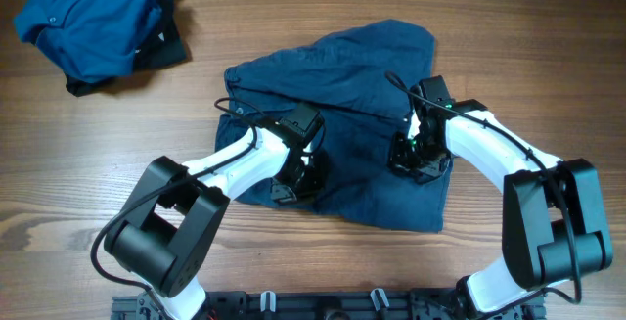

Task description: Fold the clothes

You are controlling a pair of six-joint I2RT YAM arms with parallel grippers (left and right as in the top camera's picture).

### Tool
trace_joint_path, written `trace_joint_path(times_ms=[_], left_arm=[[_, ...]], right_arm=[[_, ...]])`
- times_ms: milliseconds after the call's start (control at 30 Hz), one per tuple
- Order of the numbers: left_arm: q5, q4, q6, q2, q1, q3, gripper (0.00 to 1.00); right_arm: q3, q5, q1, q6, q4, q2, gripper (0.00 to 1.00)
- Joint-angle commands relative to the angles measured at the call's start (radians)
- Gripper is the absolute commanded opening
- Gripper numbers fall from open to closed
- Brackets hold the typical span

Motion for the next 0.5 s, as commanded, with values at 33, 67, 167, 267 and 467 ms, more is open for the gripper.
trace_joint_path(times_ms=[33, 67, 167, 267, 467], left_arm=[[-0.003, -0.049, -0.027, 0.011, -0.016, -0.028, 0.04], [-0.002, -0.053, -0.043, 0.011, -0.028, -0.028, 0.04], [-0.003, -0.048, -0.080, 0.003, -0.067, -0.028, 0.04], [-0.004, -0.036, -0.115, -0.022, -0.102, -0.028, 0.04], [-0.034, -0.024, -0.154, -0.101, -0.135, -0.028, 0.04]], right_arm=[[-0.004, 0.196, -0.005, 0.109, -0.012, 0.013, 0.04], [-0.004, 0.218, -0.013, 0.126, -0.010, 0.013, 0.04], [-0.004, 0.230, -0.053, 0.137, 0.010, 0.013, 0.04], [-0.003, 0.229, -0.111, 0.133, 0.027, 0.013, 0.04], [0.043, 0.225, -0.233, 0.031, 0.012, 0.013, 0.04]])
